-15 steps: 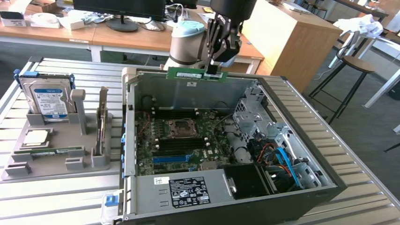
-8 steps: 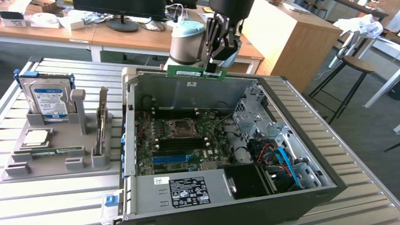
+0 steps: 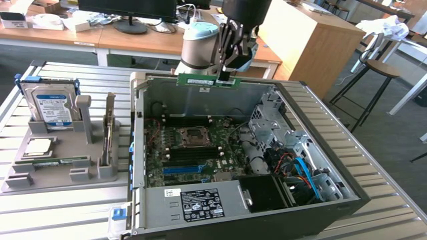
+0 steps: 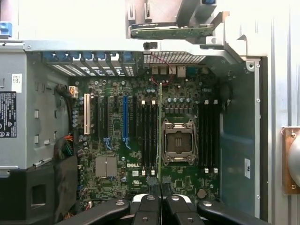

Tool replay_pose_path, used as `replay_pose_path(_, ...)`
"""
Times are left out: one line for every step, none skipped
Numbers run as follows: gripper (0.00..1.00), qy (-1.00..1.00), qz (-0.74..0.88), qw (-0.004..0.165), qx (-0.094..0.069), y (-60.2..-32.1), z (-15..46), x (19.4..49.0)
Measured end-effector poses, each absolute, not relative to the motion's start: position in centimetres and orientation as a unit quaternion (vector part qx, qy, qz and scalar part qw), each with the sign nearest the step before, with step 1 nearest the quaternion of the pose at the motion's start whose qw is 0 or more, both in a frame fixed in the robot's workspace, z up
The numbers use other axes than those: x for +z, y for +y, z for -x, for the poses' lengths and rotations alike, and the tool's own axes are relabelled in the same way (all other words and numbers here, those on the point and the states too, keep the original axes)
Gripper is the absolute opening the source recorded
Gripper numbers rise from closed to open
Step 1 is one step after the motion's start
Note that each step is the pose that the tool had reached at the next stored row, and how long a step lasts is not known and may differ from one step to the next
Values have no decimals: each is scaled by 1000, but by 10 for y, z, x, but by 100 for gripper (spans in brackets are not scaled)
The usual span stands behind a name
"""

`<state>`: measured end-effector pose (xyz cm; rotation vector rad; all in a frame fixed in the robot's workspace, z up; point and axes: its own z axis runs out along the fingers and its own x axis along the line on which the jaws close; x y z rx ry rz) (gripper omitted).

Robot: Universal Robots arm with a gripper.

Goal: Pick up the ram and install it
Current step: 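Pick up the ram and move it above insertion slot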

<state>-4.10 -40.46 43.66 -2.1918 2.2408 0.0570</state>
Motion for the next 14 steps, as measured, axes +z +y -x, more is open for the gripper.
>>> replay_pose_path(11, 715, 699, 3, 18, -405, 41, 435)
replay_pose_path(11, 715, 699, 3, 18, -405, 41, 433)
replay_pose_path(11, 715, 699, 3, 18, -405, 41, 431)
replay_pose_path(11, 715, 699, 3, 18, -405, 41, 429)
replay_pose_path(11, 715, 699, 3, 18, -405, 41, 427)
replay_pose_path(11, 715, 699, 3, 18, -405, 41, 426)
replay_pose_path(11, 715, 699, 3, 18, -405, 41, 424)
replay_pose_path(11, 715, 699, 3, 18, -405, 41, 422)
replay_pose_path(11, 715, 699, 3, 18, -405, 41, 420)
replay_pose_path(11, 715, 699, 3, 18, -405, 41, 418)
replay_pose_path(11, 715, 699, 3, 18, -405, 41, 417)
replay_pose_path(11, 715, 699, 3, 18, -405, 41, 415)
replay_pose_path(11, 715, 699, 3, 18, -405, 41, 413)
replay_pose_path(11, 715, 699, 3, 18, -405, 41, 411)
